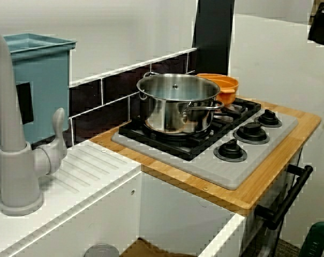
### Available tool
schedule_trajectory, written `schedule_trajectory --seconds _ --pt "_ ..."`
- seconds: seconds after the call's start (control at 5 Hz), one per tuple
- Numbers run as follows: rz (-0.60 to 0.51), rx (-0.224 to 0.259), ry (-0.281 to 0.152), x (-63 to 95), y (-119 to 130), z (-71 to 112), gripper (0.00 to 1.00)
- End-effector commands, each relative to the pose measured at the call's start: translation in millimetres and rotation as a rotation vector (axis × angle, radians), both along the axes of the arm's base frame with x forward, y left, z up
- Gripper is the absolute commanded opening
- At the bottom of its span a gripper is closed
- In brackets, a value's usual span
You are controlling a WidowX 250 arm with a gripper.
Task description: Lift pot from stove
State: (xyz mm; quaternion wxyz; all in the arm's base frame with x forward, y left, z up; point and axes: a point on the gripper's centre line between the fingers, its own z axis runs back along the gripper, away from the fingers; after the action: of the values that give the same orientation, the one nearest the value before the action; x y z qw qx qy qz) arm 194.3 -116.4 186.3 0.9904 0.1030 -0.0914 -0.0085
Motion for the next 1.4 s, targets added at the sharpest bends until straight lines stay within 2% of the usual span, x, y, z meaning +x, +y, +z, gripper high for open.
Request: schedule_trajectory --seconds 0.0,0.2,0.6,0.8,1.0,1.2 --pt "-0.135 0.023 -0.038 36.6 -18 -6.0 1.0" --pt "-0.265 0.003 0.01 51.5 -25 -8.9 1.0" --pt "-0.397 -0.029 0.066 98.1 -34 -19.2 1.0" --pt "-0.433 -0.018 0.077 124.3 -45 -21.1 1.0" --pt "-0.423 -0.033 0.091 150.0 -54 -16.9 1.0" --pt "-0.433 -0.013 0.096 166.1 -56 -21.3 1.0"
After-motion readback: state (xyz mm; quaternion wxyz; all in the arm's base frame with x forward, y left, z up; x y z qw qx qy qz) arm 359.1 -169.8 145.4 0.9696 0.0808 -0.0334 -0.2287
